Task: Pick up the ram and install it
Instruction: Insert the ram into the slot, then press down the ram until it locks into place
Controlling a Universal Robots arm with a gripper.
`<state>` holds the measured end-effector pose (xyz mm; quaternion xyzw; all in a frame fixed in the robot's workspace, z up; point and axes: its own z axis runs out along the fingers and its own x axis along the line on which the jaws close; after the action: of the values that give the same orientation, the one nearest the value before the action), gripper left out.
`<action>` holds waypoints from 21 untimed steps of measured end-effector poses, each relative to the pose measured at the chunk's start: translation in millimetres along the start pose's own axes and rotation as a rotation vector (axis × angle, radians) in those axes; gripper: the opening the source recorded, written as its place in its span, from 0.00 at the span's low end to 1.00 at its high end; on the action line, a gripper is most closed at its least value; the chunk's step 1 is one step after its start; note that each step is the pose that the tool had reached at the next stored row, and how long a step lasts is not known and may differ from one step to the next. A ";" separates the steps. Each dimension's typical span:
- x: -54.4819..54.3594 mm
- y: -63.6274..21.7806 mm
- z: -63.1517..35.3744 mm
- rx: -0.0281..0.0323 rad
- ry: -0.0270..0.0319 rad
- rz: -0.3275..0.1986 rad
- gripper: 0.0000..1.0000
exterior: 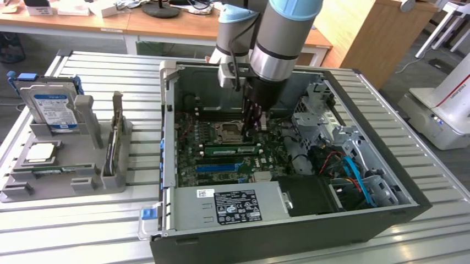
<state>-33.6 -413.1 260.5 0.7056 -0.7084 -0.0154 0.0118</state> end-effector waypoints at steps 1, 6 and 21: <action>0.0 0.0 -1.1 0.0000 0.0000 0.000 0.25; 0.0 0.2 -4.6 0.0000 -0.0001 0.000 0.25; 0.0 0.2 -4.7 0.0000 0.0000 0.000 0.24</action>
<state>-33.6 -413.1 265.1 0.7056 -0.7084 -0.0154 0.0118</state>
